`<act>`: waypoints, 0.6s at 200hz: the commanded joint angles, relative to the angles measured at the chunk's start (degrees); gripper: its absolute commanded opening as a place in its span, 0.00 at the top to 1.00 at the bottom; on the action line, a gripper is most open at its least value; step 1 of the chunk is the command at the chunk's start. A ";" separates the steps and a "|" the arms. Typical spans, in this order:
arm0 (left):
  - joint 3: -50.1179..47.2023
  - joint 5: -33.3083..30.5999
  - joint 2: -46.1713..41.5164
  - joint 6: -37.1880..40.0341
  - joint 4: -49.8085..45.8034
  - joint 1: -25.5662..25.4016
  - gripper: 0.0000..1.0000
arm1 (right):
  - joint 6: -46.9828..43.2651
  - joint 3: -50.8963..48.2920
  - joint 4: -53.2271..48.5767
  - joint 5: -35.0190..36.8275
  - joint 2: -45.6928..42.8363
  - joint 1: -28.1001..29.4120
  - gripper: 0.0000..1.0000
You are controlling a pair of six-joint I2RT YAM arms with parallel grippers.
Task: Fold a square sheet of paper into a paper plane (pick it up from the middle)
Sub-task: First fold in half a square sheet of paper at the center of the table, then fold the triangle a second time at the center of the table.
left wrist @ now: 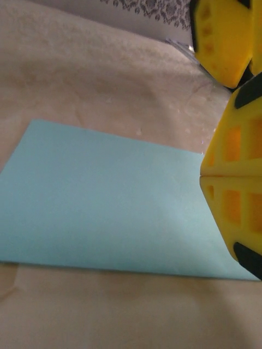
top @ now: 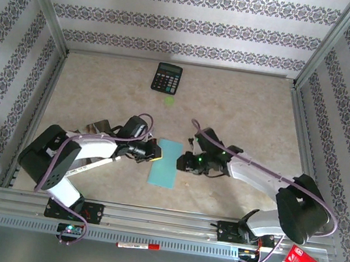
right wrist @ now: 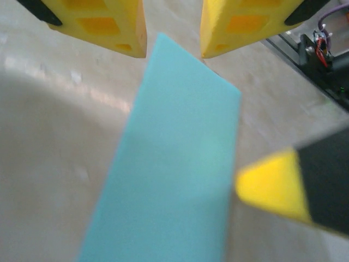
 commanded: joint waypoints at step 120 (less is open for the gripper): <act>-2.57 -3.70 5.00 2.96 -3.50 -0.35 1.00 | 21.18 -9.88 20.76 7.33 5.14 11.70 0.64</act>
